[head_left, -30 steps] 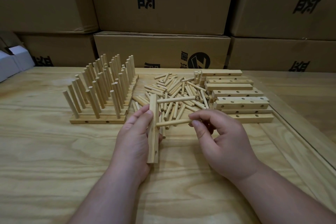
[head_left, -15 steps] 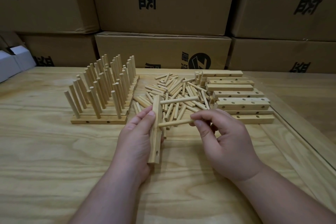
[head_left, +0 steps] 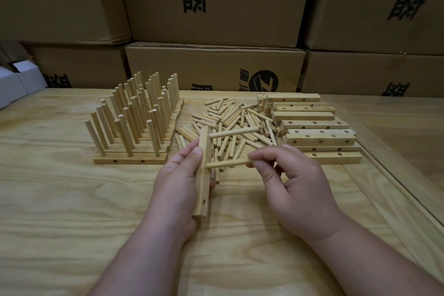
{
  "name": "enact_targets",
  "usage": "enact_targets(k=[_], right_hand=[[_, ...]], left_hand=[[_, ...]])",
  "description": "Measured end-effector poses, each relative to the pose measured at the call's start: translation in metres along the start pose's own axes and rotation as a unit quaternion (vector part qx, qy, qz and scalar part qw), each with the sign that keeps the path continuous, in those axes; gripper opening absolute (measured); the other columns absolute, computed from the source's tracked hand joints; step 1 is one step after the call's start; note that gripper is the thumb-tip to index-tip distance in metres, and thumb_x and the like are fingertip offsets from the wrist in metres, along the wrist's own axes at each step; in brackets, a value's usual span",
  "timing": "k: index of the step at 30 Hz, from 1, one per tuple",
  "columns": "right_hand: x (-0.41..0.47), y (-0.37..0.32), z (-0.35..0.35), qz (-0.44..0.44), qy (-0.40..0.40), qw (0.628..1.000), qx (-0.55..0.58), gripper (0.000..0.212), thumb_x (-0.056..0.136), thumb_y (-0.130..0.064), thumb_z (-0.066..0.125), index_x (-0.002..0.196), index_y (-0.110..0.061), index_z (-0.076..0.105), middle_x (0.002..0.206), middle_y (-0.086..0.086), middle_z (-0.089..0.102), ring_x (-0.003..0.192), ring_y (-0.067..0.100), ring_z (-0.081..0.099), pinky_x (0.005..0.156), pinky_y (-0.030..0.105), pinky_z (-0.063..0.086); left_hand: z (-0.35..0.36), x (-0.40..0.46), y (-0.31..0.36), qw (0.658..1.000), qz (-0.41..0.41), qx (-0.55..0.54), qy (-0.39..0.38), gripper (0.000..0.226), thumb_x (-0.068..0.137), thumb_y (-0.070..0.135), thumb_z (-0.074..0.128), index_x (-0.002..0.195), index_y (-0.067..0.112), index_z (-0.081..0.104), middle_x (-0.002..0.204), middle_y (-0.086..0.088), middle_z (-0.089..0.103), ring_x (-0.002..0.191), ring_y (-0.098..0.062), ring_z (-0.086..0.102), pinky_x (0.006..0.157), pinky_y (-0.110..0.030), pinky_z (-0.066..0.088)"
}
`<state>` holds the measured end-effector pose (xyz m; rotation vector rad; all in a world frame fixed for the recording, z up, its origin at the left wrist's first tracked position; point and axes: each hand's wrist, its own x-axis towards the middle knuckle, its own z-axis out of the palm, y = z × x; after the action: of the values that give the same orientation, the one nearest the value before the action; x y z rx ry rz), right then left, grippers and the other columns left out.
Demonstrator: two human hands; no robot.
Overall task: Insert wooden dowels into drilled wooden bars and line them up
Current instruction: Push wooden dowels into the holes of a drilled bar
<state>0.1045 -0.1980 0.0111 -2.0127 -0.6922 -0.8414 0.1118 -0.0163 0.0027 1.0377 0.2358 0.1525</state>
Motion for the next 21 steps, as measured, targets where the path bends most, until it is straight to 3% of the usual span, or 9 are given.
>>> enact_targets(k=[5, 11, 16, 21], right_hand=[[-0.0001, -0.0006, -0.002, -0.004, -0.003, 1.0, -0.007, 0.015, 0.089, -0.01, 0.065, 0.1, -0.015, 0.075, 0.089, -0.016, 0.068, 0.085, 0.002, 0.061, 0.077, 0.013, 0.045], [0.0004, -0.0021, -0.0018, 0.002, -0.005, 1.0, -0.007, 0.016, 0.089, -0.01, 0.065, 0.101, -0.016, 0.075, 0.089, -0.019, 0.065, 0.085, 0.001, 0.06, 0.078, 0.011, 0.043], [0.0005, -0.0021, -0.0023, 0.007, -0.01, 1.0, -0.005, 0.016, 0.09, -0.011, 0.065, 0.101, -0.015, 0.076, 0.088, -0.014, 0.068, 0.085, 0.004, 0.06, 0.077, 0.013, 0.044], [-0.0002, -0.0054, -0.0022, 0.009, -0.011, 1.0, 0.005, 0.016, 0.09, -0.012, 0.065, 0.102, -0.017, 0.075, 0.089, -0.018, 0.067, 0.086, 0.005, 0.061, 0.078, 0.013, 0.045]], left_hand=[[-0.0007, -0.0001, -0.0021, 1.0, 0.013, 0.017, 0.0, 0.013, 0.096, 0.022, 0.067, 0.105, 0.028, 0.074, 0.096, -0.008, 0.078, 0.065, -0.014, 0.061, 0.059, -0.033, 0.048], [-0.0008, 0.0001, -0.0011, 1.0, 0.0, 0.009, 0.001, 0.018, 0.1, 0.021, 0.06, 0.112, 0.024, 0.072, 0.095, -0.009, 0.079, 0.058, -0.014, 0.061, 0.049, -0.029, 0.049], [-0.0008, -0.0006, -0.0024, 0.999, 0.02, 0.026, 0.001, 0.016, 0.097, 0.022, 0.066, 0.111, 0.025, 0.072, 0.088, -0.006, 0.076, 0.057, -0.013, 0.058, 0.052, -0.029, 0.048], [-0.0016, -0.0005, -0.0018, 1.0, 0.008, 0.026, 0.0, 0.018, 0.1, 0.023, 0.061, 0.113, 0.026, 0.072, 0.098, -0.008, 0.078, 0.062, -0.013, 0.06, 0.056, -0.031, 0.048]])
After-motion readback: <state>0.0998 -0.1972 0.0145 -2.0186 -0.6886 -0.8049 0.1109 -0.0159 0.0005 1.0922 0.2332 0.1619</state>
